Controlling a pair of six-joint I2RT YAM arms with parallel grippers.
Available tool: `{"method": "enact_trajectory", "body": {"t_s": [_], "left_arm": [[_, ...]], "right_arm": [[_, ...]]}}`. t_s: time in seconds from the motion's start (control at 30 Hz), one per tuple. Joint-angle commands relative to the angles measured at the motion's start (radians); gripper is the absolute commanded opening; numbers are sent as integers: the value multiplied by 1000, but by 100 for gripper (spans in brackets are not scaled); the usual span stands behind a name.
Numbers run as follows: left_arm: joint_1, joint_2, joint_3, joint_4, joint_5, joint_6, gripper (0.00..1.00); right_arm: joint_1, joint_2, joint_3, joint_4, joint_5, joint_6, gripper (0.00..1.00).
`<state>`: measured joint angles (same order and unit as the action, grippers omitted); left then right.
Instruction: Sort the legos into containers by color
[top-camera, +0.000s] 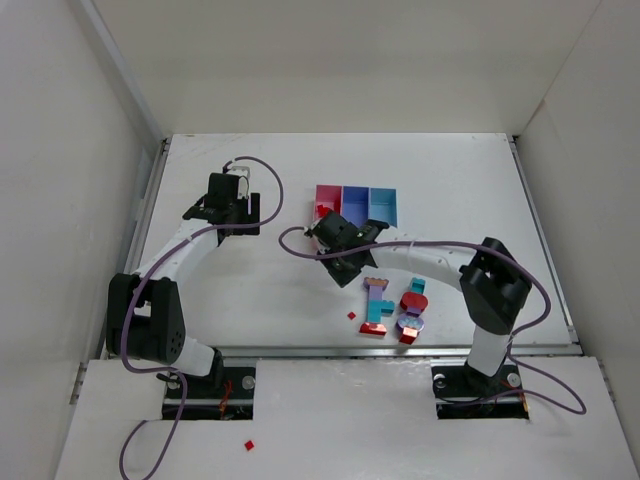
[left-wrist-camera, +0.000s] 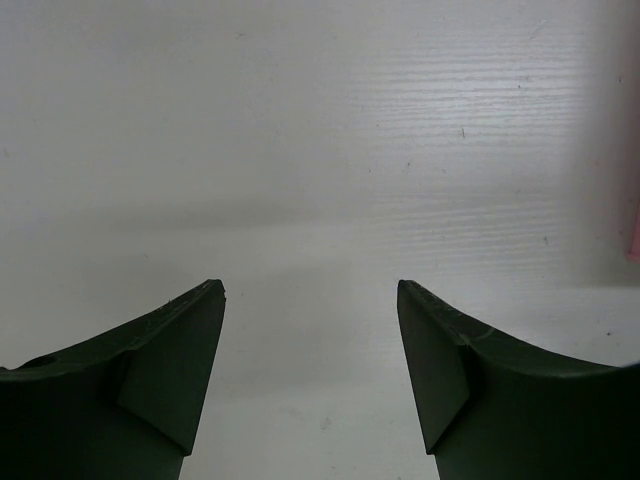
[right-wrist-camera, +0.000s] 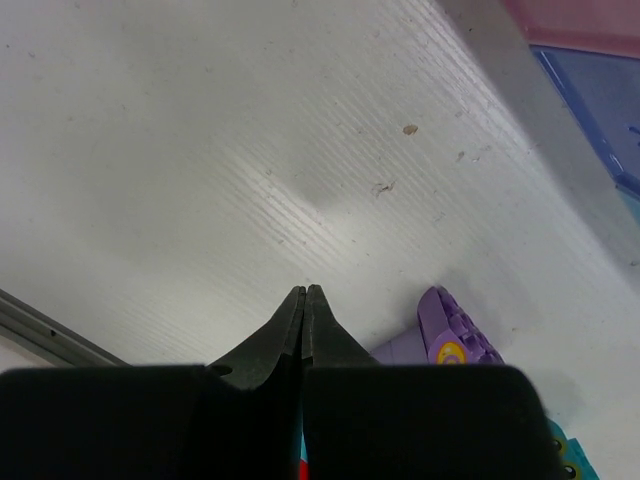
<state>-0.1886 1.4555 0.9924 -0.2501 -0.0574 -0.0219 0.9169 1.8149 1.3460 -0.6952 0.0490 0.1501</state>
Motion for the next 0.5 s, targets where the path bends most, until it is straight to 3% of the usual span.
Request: {"method": "enact_trajectory", "body": {"t_s": [0.0,0.07,0.23,0.47], "left_arm": [[-3,-9,-5,28,1,8,67],[-3,-9,-5,28,1,8,67],[-3,-9,-5,28,1,8,67],[-3,-9,-14,37,1,8,67]], "right_arm": [[2,-19,2,-10,5,-1,0],[2,-19,-8,-10,-4,-1,1],[2,-29,-56,-10,-24,19,24],[2,-39,-91,17,-46,49,28]]}}
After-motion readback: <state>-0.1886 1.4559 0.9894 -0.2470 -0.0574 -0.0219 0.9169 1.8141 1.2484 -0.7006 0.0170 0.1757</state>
